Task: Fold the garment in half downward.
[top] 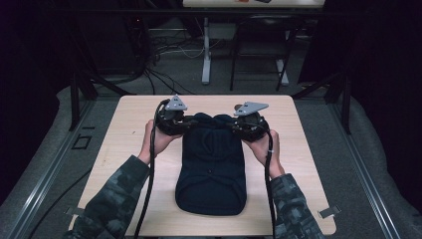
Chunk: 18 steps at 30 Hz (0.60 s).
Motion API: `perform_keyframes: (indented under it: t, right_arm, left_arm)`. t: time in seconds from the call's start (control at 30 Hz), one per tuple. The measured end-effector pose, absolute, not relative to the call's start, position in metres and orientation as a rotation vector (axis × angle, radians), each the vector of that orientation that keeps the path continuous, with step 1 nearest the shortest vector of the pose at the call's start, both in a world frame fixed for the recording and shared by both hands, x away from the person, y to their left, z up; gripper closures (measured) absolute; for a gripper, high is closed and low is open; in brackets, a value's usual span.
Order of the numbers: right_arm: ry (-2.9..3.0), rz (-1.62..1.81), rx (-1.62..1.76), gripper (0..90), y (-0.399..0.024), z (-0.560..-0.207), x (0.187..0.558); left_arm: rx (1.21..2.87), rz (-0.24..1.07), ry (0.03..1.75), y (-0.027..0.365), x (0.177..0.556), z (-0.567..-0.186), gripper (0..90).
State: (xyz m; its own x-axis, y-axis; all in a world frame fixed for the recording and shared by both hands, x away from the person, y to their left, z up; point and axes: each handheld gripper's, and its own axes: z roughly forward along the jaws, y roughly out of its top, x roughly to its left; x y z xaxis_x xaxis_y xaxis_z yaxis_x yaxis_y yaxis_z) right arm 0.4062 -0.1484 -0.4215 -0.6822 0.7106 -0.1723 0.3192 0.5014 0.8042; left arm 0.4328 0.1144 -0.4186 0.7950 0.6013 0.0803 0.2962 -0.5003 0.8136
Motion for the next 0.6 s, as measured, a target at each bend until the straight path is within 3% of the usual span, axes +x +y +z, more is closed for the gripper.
perform_keyframes:
  t: [0.6]
  right_arm:
    - [2.141, 1.130, 0.768, 73.1, -0.151, -0.407, 0.398]
  left_arm:
    - [2.070, 0.517, 0.618, 0.114, 0.432, -0.393, 73.7]
